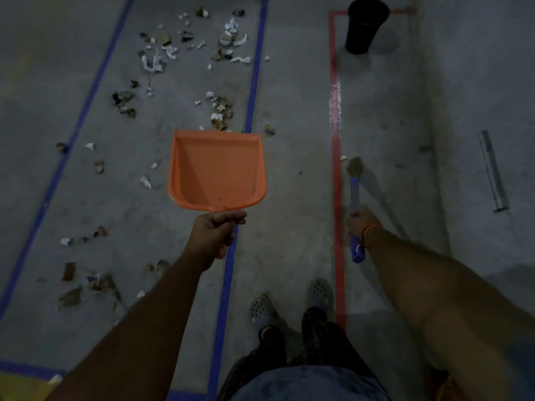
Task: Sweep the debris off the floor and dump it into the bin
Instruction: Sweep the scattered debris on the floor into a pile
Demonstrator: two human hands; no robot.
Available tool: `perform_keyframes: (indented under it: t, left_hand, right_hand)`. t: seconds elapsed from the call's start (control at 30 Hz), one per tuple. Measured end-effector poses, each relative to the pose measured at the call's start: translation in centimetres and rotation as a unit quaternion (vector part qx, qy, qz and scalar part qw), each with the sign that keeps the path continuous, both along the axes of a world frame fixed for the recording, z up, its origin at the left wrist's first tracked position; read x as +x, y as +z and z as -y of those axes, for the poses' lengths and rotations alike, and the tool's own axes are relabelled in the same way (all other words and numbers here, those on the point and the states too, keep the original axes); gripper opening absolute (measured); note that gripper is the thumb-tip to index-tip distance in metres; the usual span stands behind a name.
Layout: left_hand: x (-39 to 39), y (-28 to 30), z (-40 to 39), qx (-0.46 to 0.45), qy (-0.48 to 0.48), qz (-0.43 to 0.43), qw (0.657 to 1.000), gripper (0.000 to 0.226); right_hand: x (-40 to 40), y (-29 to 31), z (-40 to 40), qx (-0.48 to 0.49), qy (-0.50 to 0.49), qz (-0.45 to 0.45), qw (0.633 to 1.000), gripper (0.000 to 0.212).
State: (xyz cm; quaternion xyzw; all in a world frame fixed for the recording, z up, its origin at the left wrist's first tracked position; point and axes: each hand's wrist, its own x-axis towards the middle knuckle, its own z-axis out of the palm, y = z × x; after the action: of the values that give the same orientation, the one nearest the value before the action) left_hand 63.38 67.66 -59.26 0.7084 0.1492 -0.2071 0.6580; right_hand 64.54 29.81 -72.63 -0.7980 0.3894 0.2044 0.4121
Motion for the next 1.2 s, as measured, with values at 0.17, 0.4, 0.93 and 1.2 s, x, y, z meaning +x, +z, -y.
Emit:
perform_keyframes:
  t: [0.17, 0.4, 0.93, 1.2]
  left_hand:
    - [-1.4, -0.2, -1.1, -0.003, 0.015, -0.009, 1.0, 0.029]
    - [-2.4, -0.9, -3.3, -0.012, 0.033, 0.006, 0.999, 0.027]
    - [-3.7, -1.2, -8.6, -0.018, 0.054, 0.001, 0.998, 0.027]
    - [-4.9, -1.7, -13.8, -0.006, 0.082, -0.001, 0.997, 0.031]
  right_hand:
    - [1.3, 2.1, -3.6, 0.05, 0.026, -0.027, 0.998, 0.028]
    - [2.1, 1.7, -8.2, 0.073, 0.138, 0.002, 0.988, 0.028]
    - [-2.3, 0.6, -16.3, 0.07, 0.134, -0.012, 0.988, 0.022]
    - [0.2, 1.4, -24.4, 0.161, 0.181, -0.026, 0.97, 0.026]
